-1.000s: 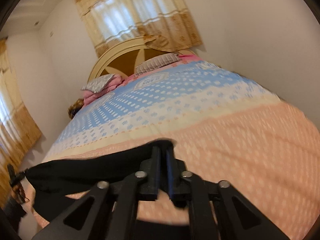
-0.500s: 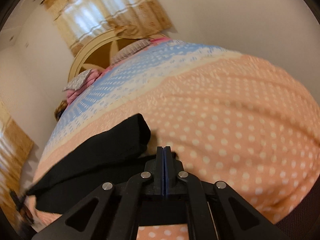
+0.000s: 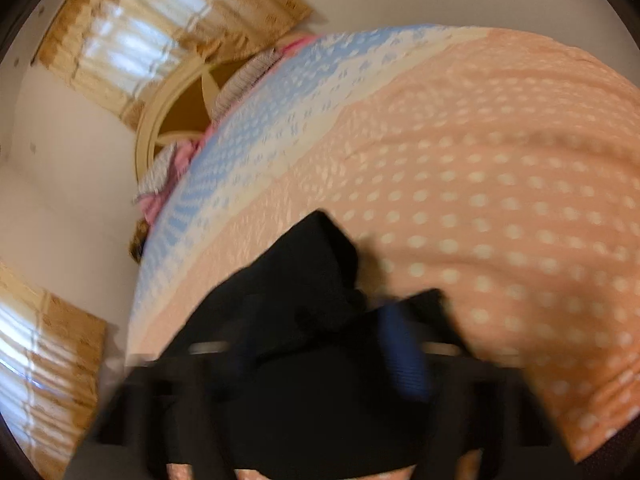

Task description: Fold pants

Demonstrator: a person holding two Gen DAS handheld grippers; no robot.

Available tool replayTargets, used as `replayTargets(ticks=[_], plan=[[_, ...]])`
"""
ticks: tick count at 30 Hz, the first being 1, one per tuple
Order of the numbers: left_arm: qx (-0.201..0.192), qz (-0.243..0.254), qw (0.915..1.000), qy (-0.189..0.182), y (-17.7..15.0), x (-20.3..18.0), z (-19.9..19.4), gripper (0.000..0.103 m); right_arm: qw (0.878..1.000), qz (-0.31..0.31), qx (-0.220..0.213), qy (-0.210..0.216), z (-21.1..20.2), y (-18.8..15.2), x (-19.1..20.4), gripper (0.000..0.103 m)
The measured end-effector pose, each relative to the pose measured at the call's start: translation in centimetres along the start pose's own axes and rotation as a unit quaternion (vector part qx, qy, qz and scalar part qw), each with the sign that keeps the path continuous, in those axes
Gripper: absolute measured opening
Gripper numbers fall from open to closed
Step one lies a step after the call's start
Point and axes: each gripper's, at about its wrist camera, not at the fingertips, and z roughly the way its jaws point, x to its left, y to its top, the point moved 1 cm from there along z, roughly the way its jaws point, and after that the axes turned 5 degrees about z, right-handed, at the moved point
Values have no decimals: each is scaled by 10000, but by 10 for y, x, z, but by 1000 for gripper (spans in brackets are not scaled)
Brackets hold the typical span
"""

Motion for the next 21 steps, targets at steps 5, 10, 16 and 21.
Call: replayTargets(ticks=[5,10,16,21], plan=[[-57,-65,10000,47,14,7,5,12,9987,-383,-350,9,-5,13,33,6],[-294,-5,9996,-55,22,6,-11,12,9894,-1007,-848,614,-72,5,63,6],[-116,-69,9997,-188,-8,14,-13,12,9957,-702,-608,76,-78,-23,-4,6],[22,-81,9997,-222,-30,14,-19,12,9995,-260,-178,-88,-61,-51,-61,6]])
